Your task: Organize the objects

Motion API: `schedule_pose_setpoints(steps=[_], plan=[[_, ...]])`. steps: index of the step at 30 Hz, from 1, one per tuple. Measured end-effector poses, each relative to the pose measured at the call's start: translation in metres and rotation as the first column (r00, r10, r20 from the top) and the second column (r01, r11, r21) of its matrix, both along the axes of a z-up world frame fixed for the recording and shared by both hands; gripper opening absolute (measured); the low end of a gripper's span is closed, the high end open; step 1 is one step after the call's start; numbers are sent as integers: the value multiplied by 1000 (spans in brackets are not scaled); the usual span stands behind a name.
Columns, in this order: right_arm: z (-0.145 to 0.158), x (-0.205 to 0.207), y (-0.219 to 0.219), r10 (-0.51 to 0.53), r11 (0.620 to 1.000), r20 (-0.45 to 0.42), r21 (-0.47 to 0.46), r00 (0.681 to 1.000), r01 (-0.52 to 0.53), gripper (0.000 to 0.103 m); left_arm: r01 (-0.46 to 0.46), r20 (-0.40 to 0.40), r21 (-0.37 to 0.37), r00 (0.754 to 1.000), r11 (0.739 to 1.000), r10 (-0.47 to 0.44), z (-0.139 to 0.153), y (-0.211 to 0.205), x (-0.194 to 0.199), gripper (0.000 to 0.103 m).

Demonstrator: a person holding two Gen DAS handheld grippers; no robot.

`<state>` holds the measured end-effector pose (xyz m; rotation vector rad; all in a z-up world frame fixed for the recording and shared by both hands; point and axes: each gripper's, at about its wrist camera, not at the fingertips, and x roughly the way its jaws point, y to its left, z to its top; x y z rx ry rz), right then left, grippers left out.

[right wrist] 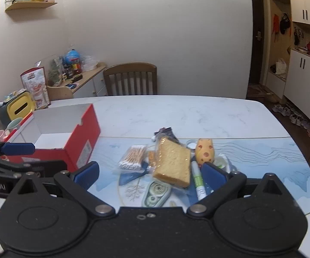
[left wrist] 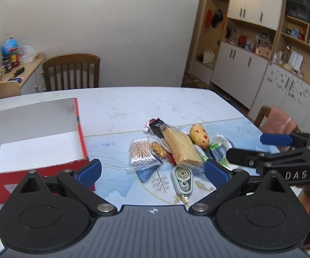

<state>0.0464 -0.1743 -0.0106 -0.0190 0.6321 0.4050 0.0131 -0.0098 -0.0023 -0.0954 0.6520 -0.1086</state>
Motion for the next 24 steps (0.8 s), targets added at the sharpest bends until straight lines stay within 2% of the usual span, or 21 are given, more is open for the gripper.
schedule_pose_setpoints(steps=[4,10,13,16,20,24], plan=[[-6,11,-13,-46,999,-11,-9,999,46,101,36,-26,14,999,999,-35,-7,-8,20,102],[-21,36,-42,-129,990,-24,-58,991,127,101,48,-89,-20,995,999,-50,-23,-22,62,102],[-30,50,-56,-164,984,-39,-84,986,160,101,62,-115,5,992,998,-61,-32,-33,85,102],[-40,62,-65,-182,978,-43,-112,982,176,101,85,-138,35,987,996,-79,-43,-45,109,102],[-57,75,-72,-186,972,-57,-158,981,175,101,114,-181,31,978,993,-107,-60,-56,138,102],[-71,88,-78,-185,970,-83,-173,979,169,101,100,-255,12,962,995,-93,-79,-62,164,102]])
